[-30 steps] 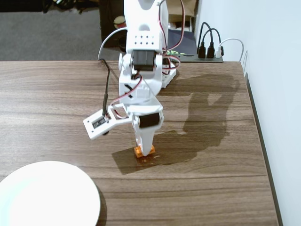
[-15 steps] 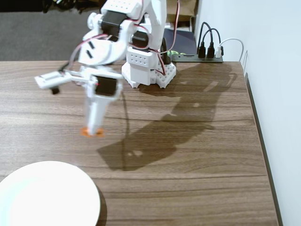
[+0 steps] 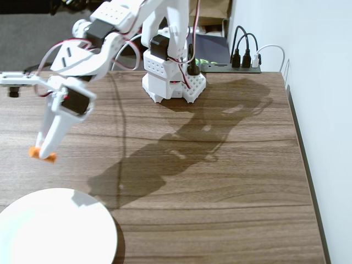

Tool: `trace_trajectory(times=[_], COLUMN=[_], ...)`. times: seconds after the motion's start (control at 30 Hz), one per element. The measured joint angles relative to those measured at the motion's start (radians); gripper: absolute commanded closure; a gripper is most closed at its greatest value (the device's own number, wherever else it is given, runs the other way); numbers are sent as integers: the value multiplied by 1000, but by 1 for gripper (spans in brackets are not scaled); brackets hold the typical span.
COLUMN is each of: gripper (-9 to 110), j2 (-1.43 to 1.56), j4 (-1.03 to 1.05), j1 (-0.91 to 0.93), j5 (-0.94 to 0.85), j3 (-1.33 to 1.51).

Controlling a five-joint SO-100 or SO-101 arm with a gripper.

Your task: Grasp a lego block and put it on the plate.

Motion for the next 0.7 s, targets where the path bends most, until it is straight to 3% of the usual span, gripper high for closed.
trace_trajectory(times=[0.7], gripper=[98], j2=[-551], j4=[120], j1=[-94], j5=[77], j3=[-431])
